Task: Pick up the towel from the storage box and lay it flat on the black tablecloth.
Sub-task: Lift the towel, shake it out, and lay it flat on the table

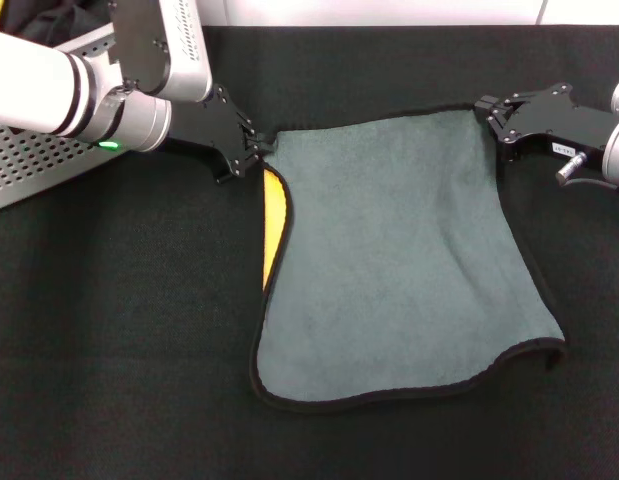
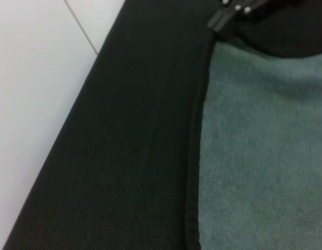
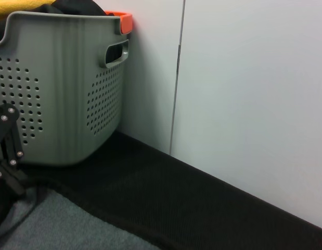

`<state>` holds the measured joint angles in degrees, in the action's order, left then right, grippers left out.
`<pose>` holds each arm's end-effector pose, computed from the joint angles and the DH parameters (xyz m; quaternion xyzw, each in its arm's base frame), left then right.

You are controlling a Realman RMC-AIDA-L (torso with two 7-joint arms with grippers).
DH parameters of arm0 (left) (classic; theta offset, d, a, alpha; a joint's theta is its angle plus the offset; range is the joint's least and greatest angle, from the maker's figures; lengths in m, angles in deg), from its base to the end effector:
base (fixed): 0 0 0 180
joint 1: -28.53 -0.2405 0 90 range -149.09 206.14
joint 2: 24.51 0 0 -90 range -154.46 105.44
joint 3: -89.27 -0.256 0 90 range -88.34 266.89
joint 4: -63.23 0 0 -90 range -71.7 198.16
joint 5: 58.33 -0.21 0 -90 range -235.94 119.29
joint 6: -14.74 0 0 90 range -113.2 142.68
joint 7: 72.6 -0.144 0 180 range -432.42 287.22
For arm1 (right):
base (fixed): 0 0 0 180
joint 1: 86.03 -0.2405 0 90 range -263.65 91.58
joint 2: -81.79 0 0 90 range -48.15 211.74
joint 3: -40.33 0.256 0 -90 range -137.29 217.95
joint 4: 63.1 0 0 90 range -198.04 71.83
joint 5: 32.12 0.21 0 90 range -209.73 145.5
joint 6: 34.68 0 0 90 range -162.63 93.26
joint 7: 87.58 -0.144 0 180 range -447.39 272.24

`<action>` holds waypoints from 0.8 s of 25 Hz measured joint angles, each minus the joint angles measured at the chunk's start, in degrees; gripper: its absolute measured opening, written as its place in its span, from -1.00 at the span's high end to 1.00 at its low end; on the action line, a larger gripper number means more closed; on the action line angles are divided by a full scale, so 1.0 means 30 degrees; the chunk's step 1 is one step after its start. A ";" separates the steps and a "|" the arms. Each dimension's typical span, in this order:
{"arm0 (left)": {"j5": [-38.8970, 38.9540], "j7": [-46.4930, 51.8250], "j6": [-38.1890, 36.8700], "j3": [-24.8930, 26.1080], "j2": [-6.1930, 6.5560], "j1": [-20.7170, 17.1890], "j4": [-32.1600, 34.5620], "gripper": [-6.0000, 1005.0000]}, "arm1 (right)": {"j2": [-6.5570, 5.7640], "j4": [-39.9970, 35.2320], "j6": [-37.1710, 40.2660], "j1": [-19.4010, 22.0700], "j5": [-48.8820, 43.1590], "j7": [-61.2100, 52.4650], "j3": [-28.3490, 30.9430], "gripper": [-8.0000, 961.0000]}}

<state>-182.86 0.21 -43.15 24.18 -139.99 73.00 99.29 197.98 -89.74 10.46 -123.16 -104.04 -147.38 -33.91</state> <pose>-0.2257 0.4242 -0.0262 -0.9756 0.0362 0.0573 0.2086 0.2419 0.4190 -0.0320 -0.9060 0.1582 0.1756 0.3512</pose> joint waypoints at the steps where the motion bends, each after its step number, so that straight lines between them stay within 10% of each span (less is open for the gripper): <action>1: -0.0196 0.0002 0.0014 -0.0002 -0.0051 -0.0001 0.0148 0.98 | -0.0001 -0.0001 -0.0009 -0.0002 0.0003 0.0001 -0.0004 0.82; 20: -0.3243 -0.1091 0.3425 -0.0007 -0.1425 -0.0532 0.0998 0.90 | 0.0000 -0.0001 -0.1005 -0.0222 0.0013 -0.0095 -0.0098 0.81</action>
<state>-192.59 -3.06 -32.87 24.16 -144.26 71.40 102.28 197.98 -89.74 7.44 -123.83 -104.01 -147.66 -34.20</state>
